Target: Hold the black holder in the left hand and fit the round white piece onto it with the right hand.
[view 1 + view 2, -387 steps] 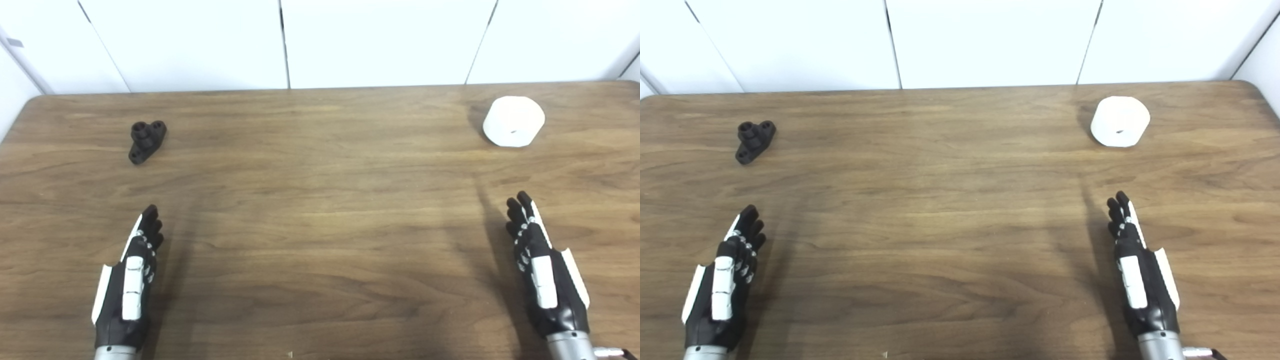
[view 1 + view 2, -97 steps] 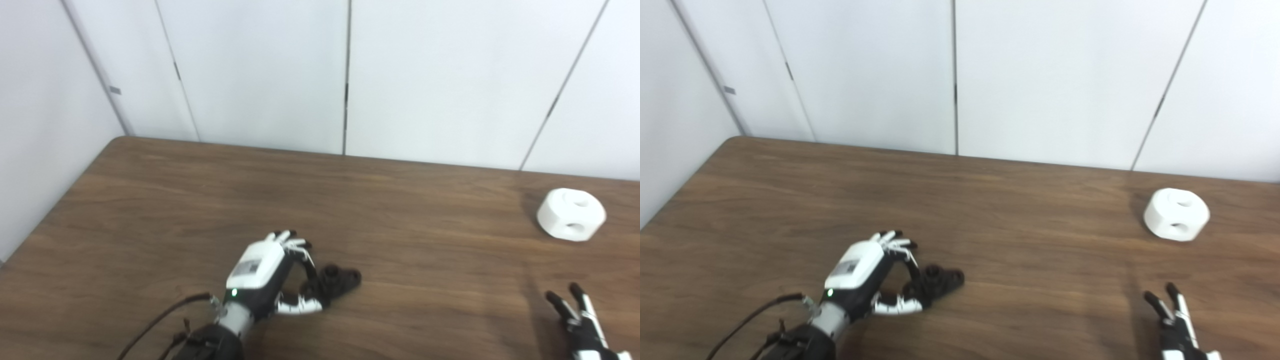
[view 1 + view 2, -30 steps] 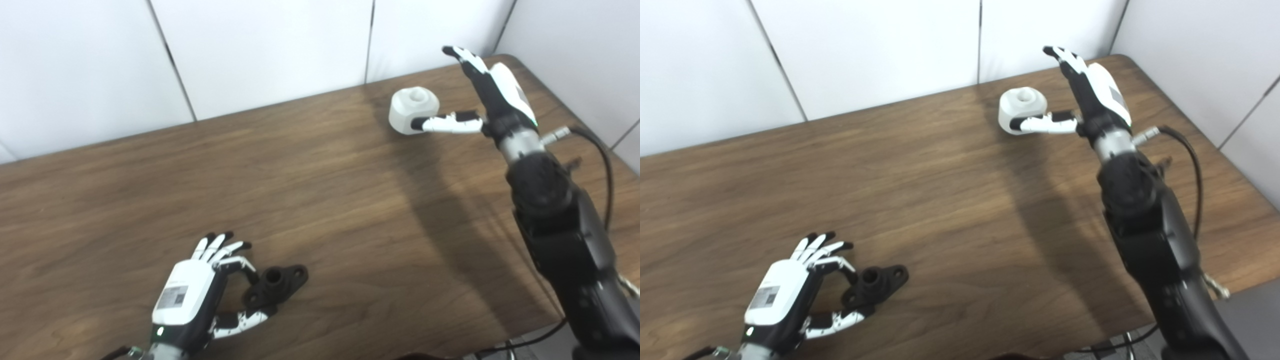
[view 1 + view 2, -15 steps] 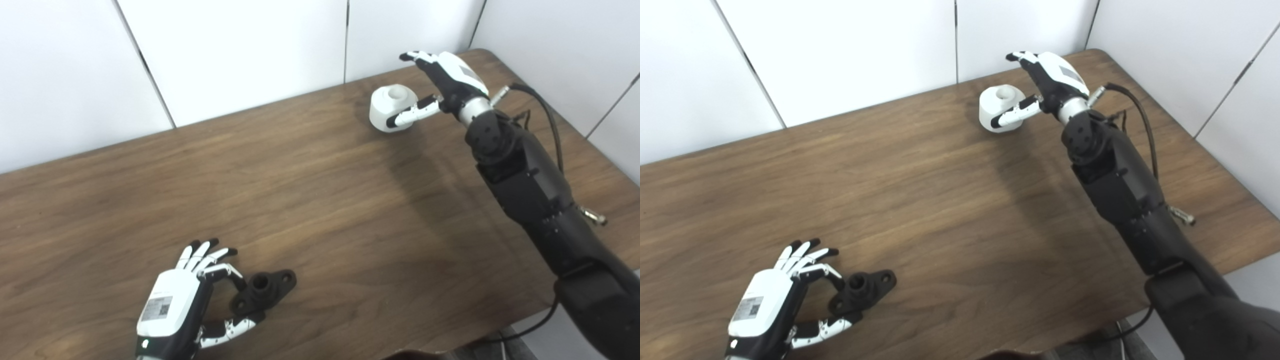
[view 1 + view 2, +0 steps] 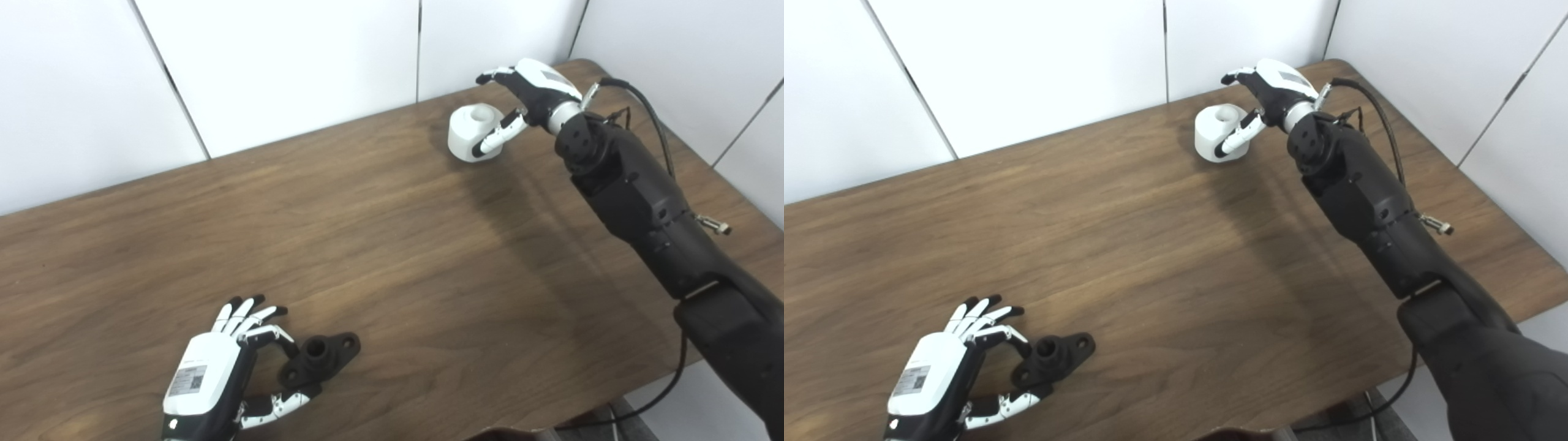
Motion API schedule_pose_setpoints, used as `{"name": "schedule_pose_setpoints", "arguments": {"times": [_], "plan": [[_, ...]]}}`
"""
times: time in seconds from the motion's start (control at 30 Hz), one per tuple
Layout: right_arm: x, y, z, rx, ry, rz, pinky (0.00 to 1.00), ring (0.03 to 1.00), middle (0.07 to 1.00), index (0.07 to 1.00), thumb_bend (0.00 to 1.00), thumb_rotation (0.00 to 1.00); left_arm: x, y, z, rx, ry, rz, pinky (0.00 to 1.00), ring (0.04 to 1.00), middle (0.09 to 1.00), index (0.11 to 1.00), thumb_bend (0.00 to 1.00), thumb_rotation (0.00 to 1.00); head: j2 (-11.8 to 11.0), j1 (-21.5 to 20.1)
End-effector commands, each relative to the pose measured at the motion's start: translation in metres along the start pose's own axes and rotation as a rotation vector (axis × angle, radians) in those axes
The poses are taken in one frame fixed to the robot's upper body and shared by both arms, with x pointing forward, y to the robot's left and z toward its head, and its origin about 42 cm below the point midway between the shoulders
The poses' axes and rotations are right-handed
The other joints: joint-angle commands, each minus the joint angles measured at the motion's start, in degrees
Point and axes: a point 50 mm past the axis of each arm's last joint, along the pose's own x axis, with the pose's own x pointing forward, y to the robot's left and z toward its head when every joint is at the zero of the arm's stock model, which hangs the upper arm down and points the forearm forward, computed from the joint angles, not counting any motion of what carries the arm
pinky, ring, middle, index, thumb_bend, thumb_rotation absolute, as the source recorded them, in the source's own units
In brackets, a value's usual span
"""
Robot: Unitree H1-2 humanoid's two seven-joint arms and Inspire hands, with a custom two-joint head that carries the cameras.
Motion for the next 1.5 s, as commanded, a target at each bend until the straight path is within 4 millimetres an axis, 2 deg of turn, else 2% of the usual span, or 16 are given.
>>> {"name": "schedule_pose_setpoints", "arguments": {"times": [0.0, 0.13, 0.6, 1.1, 1.47], "plan": [[0.004, -0.036, 0.010, -0.033, -0.029, -0.101, 1.00, 1.000, 0.940, 0.863, 0.89, 0.23, -0.022, -0.024, -0.018, 0.039, 0.073, -0.166, 1.00, 0.944, 0.836, 0.486, 0.52, 0.06, 0.01, -0.03], [0.011, -0.036, 0.007, -0.058, -0.017, -0.078, 1.00, 1.000, 0.913, 0.848, 0.88, 0.23, -0.022, -0.024, -0.015, 0.032, 0.080, -0.168, 1.00, 0.950, 0.840, 0.486, 0.52, 0.06, 0.11, 0.38], [0.015, -0.037, 0.003, -0.058, 0.017, -0.066, 1.00, 1.000, 0.935, 0.860, 0.85, 0.22, -0.022, -0.023, -0.011, 0.029, 0.076, -0.158, 1.00, 0.945, 0.838, 0.486, 0.52, 0.06, 0.11, 0.91], [0.020, -0.035, 0.013, -0.073, 0.003, -0.047, 1.00, 1.000, 0.933, 0.857, 0.83, 0.26, -0.020, -0.023, -0.010, 0.034, 0.078, -0.156, 1.00, 0.944, 0.837, 0.486, 0.52, 0.06, 0.25, 1.28], [0.023, -0.031, 0.023, -0.117, -0.001, 0.011, 0.95, 0.991, 0.921, 0.833, 0.82, 0.30, -0.020, -0.024, -0.008, 0.026, 0.076, -0.152, 1.00, 0.945, 0.837, 0.486, 0.52, 0.06, 0.50, 1.63]]}}
